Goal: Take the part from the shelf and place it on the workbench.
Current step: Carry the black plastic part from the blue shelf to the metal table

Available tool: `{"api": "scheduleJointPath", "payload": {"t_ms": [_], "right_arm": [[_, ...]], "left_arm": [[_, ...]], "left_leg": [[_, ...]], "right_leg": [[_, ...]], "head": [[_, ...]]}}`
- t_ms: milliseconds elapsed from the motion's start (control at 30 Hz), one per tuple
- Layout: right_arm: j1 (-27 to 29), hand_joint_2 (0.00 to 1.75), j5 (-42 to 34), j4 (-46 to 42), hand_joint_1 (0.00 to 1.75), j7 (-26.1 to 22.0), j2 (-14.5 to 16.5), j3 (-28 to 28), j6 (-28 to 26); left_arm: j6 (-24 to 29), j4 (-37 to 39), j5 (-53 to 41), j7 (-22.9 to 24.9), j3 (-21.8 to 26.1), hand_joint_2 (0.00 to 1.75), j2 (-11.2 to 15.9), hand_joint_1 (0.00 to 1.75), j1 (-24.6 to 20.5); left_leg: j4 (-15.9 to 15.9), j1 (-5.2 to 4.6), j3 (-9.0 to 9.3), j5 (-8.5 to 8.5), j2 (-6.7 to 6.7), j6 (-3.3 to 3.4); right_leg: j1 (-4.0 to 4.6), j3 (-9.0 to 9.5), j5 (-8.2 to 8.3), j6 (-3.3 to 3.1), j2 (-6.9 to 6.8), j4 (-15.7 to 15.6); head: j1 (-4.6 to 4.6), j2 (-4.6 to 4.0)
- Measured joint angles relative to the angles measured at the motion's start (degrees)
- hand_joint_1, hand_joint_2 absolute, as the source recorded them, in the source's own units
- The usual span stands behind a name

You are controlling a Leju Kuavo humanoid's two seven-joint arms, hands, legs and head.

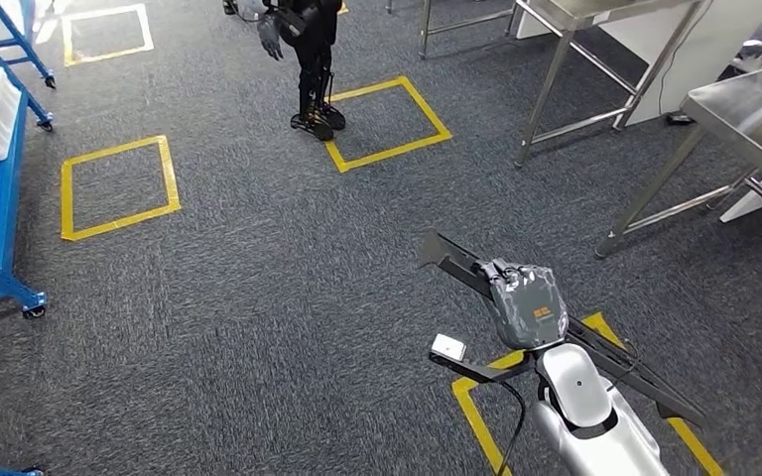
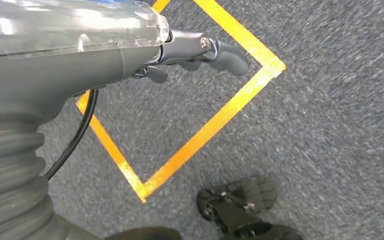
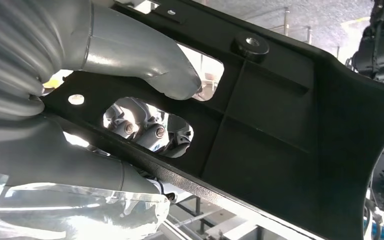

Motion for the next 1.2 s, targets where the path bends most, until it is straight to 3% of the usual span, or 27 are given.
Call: {"api": "scheduleJointPath", "payload": {"t_ms": [33,100,133,200,233,267,300,333,400,467,533,600,667,733,767,800,867,933,1000,1067,1133,1200], "right_arm": [[0.1,1.75,0.0,0.0,1.75,-0.1,0.0,-0.1,0.0],[0.1,1.75,0.0,0.1,1.75,-0.2,0.0,-0.3,0.0],[-0.1,1.75,0.0,0.1,1.75,-0.2,0.0,-0.5,-0.1],[-0.4,1.75,0.0,0.3,1.75,-0.3,0.0,-0.6,-0.1],[-0.4,1.75,0.0,0.3,1.75,-0.3,0.0,-0.6,-0.1],[-0.3,1.75,0.0,0.5,1.75,-0.3,0.1,-0.6,-0.1],[-0.3,1.75,0.0,0.6,1.75,-0.3,0.1,-0.6,-0.1],[-0.3,1.75,0.0,0.7,1.75,-0.3,0.1,-0.6,-0.1],[-0.3,1.75,0.0,0.7,1.75,-0.3,0.1,-0.7,-0.1],[-0.4,1.75,0.0,0.6,1.75,-0.3,0.1,-0.7,-0.1],[-0.3,1.75,0.0,0.6,1.75,-0.3,0.1,-0.7,-0.2],[-0.3,1.75,0.0,0.6,1.75,-0.3,0.2,-0.8,-0.2],[-0.6,1.75,0.0,0.5,1.75,-0.3,0.2,-0.8,-0.2],[-0.7,1.75,0.0,0.6,1.75,-0.3,0.2,-0.8,-0.2],[-0.7,1.75,-0.1,0.7,1.75,-0.3,0.2,-0.8,-0.2],[-0.7,1.75,-0.1,0.8,1.75,-0.3,0.2,-0.8,-0.2],[-0.7,1.75,-0.2,0.9,1.75,-0.3,0.2,-0.8,-0.2],[-0.8,1.75,-0.2,0.9,1.75,-0.3,0.3,-0.8,-0.3],[-0.7,1.75,-0.2,0.9,1.75,-0.3,0.3,-0.8,-0.3],[-0.6,1.75,-0.2,0.9,1.75,-0.3,0.3,-0.9,-0.4],[-0.6,1.75,-0.2,0.9,1.75,-0.3,0.3,-1.1,-0.4],[-0.8,1.75,-0.3,0.9,1.75,-0.3,0.3,-1.3,-0.5]], "left_arm": [[0.0,0.0,0.0,0.0,0.0,1.75,0.0,0.0,0.0],[0.0,0.0,-0.1,0.0,-0.2,1.75,-0.1,0.0,-0.2],[0.0,0.0,-0.1,0.0,-0.2,1.75,-0.1,0.0,-0.2],[-0.1,0.0,-0.1,0.0,-0.3,1.75,-0.1,0.0,-0.1],[-0.1,0.0,-0.1,0.0,-0.3,1.75,-0.1,0.0,0.1],[-0.1,0.0,-0.1,0.0,-0.3,1.75,-0.1,0.0,0.1],[-0.1,0.0,-0.1,0.0,-0.3,1.75,-0.1,0.0,0.1],[-0.1,0.0,0.0,0.0,-0.3,1.75,-0.1,0.0,0.1],[-0.1,0.0,0.0,0.0,-0.3,1.75,-0.2,0.0,0.0],[-0.1,0.0,0.0,0.0,-0.3,1.75,-0.2,0.0,-0.1],[-0.1,0.0,0.0,0.0,-0.3,1.75,-0.2,0.0,-0.2],[-0.1,0.0,-0.1,0.0,-0.3,1.75,-0.2,0.0,-0.3],[-0.2,0.0,-0.1,0.0,-0.3,1.75,-0.1,0.0,-0.3],[-0.2,0.0,-0.1,0.0,-0.3,1.75,-0.1,0.0,-0.2],[-0.2,0.0,-0.1,0.0,-0.3,1.75,-0.1,0.0,-0.1],[-0.2,0.0,-0.1,0.0,-0.3,1.75,0.0,0.0,-0.1],[-0.2,0.0,-0.1,0.0,-0.3,1.75,0.0,0.0,-0.2],[-0.2,0.0,-0.1,0.0,-0.3,1.75,0.1,0.0,-0.3],[-0.3,0.0,-0.1,0.0,-0.3,1.75,0.2,0.0,-0.4],[-0.3,0.0,-0.1,0.0,-0.3,1.75,0.2,0.0,-0.6],[-0.3,0.0,-0.2,0.0,-0.3,1.75,0.2,0.0,-0.8],[-0.4,0.0,-0.2,0.0,-0.3,1.75,0.2,0.0,-0.7]], "left_leg": [[-0.1,-0.02,0.05,0.13,0.53,0.3],[-0.9,0.06,0.37,0.54,1.68,1.01],[-1.2,0.13,0.49,0.73,2.32,1.31],[-1.4,0.01,0.55,0.75,3.57,1.59],[-1.4,-0.05,0.54,0.68,4.24,1.61],[-1.3,-0.08,0.56,0.59,4.88,1.61],[-1.3,-0.09,0.62,0.48,5.51,1.55],[-1.3,-0.1,0.75,0.34,6.09,1.45],[-1.2,-0.27,1.12,-0.03,7.11,1.08],[-1.1,-0.52,1.38,-0.38,7.9,0.55],[-1.1,-0.57,1.6,-0.6,8.8,-0.09],[0.0,-0.36,1.32,-1.56,7.89,-0.77],[5.5,-0.15,-1.12,-4.69,5.36,-1.22],[13.6,-0.13,-5.12,-8.13,4.14,-1.39],[16.1,-0.13,-6.48,-8.58,4.02,-1.4],[16.4,-0.13,-6.82,-7.83,3.97,-1.32],[10.1,-0.13,-4.31,-3.54,3.21,-0.94],[2.4,-0.06,-0.98,-0.37,0.98,-0.44],[-0.3,-0.16,0.17,0.01,-0.06,-0.04],[-0.7,-0.2,0.39,0.29,0.99,0.53],[-1.4,-0.03,0.66,0.7,2.14,1.27],[-1.7,-0.05,0.77,0.79,3.34,1.67]], "right_leg": [[-0.09,-0.08,0.1,0.42,0.48,-0.1],[-0.04,-0.67,-0.74,0.97,-1.09,1.0],[0.02,-1.72,-2.06,1.19,-2.69,3.1],[-0.11,-5.38,-5.68,1.57,-5.61,10.5],[-0.22,-7.14,-6.86,1.77,-6.11,14.0],[-0.3,-8.09,-7.02,1.91,-6.33,15.8],[-0.35,-7.79,-6.01,1.98,-6.52,15.2],[-0.36,-6.3,-4.17,1.97,-6.87,12.3],[-0.07,-1.88,-0.77,1.59,-8.82,3.9],[0.41,0.19,0.15,0.84,-9.95,-0.3],[0.62,0.06,0.09,0.07,-8.97,-0.5],[0.38,0.19,0.29,-0.64,-7.9,-0.8],[0.1,0.35,0.48,-1.19,-6.9,-1.1],[0.16,0.36,0.47,-1.44,-5.75,-1.0],[0.22,0.37,0.45,-1.47,-5.08,-1.0],[0.26,0.4,0.44,-1.47,-4.36,-0.9],[0.28,0.52,0.37,-1.37,-2.92,-0.7],[0.32,0.4,0.27,-1.02,-1.65,-0.4],[0.14,0.03,0.36,-0.37,-0.59,-0.4],[-0.08,-0.2,0.44,0.39,-0.11,-0.4],[-0.01,-1.2,-1.01,0.98,-2.42,1.7],[-0.1,-4.35,-4.55,1.5,-5.39,8.2]], "head": [[0.0,0.0],[0.01,0.0],[0.01,0.0],[0.01,0.0],[0.01,0.0],[0.01,0.0],[0.01,0.0],[0.01,0.0],[0.01,0.0],[0.01,0.0],[0.0,0.0],[0.0,0.0],[0.0,0.0],[0.0,0.0],[0.0,0.0],[0.0,0.0],[0.0,0.0],[0.0,0.0],[0.0,0.0],[0.0,0.0],[0.01,0.0],[0.01,0.0]]}}
